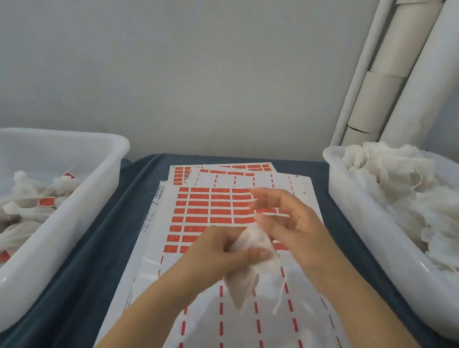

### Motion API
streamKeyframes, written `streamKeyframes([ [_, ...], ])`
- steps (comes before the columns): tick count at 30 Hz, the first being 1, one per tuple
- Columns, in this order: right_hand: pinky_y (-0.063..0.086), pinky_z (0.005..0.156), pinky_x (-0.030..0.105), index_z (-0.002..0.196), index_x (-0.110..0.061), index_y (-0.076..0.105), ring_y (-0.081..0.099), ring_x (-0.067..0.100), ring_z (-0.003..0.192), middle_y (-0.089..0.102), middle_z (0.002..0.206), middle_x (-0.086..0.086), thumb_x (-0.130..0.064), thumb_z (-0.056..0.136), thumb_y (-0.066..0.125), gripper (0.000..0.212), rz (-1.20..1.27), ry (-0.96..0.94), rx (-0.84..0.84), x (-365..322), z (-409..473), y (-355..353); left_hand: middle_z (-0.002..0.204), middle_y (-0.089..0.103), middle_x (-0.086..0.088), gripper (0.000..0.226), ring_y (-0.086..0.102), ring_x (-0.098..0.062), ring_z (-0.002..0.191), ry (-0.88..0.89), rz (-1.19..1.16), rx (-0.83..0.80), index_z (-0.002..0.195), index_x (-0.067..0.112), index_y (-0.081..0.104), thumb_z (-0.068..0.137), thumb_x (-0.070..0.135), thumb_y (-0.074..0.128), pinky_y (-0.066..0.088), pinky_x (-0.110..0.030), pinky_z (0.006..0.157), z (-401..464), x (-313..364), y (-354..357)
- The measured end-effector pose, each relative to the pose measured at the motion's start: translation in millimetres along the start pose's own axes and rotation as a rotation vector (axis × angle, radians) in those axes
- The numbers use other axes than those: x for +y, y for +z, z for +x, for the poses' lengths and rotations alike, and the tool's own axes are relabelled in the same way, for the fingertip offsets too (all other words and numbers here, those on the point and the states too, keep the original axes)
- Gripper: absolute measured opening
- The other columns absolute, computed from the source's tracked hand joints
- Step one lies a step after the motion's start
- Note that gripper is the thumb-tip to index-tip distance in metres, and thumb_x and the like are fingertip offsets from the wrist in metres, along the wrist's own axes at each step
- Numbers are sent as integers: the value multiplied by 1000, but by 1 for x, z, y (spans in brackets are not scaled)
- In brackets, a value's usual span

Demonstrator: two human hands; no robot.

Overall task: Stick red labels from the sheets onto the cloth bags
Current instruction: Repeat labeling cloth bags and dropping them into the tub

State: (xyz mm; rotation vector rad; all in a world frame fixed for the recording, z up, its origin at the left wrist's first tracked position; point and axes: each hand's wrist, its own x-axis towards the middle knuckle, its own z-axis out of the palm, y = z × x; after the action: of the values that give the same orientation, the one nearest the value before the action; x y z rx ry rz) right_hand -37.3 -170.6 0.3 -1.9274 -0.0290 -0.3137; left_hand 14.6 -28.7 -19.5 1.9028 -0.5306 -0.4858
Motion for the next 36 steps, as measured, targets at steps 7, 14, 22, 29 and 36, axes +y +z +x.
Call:
streamKeyframes([
  [7,47,62,5,89,-30,64,66,-1,75,69,79,-24,-49,70,57,28,24,152,-1,44,-15,10,67,66,21,29,62,4,65,-72,-396,404,79,25,66,62,49,65,41,-5,43,3,-33,13],
  [14,46,62,4,83,-23,64,64,6,69,67,72,-12,-43,74,55,24,89,133,62,49,-19,7,85,58,40,30,49,22,85,39,-208,241,81,53,63,52,62,61,40,-5,57,-4,-28,16],
  [22,52,64,18,71,-23,65,54,11,55,57,62,2,-29,80,53,16,657,162,88,39,-23,-4,83,66,22,25,58,6,87,172,-250,212,75,43,69,59,60,59,46,-5,64,-7,-28,16],
  [29,52,62,20,68,-21,65,54,11,54,57,60,1,-24,82,50,21,786,88,121,42,-20,-7,97,57,36,33,51,13,96,193,-27,340,83,46,62,64,71,53,42,0,69,-6,-31,23],
  [36,53,63,21,78,-27,71,58,9,54,63,61,-4,-52,68,72,26,584,1,-95,37,-27,-4,63,68,2,58,52,-6,45,-97,-442,-197,74,30,75,76,70,33,39,-14,43,-16,-26,24],
])
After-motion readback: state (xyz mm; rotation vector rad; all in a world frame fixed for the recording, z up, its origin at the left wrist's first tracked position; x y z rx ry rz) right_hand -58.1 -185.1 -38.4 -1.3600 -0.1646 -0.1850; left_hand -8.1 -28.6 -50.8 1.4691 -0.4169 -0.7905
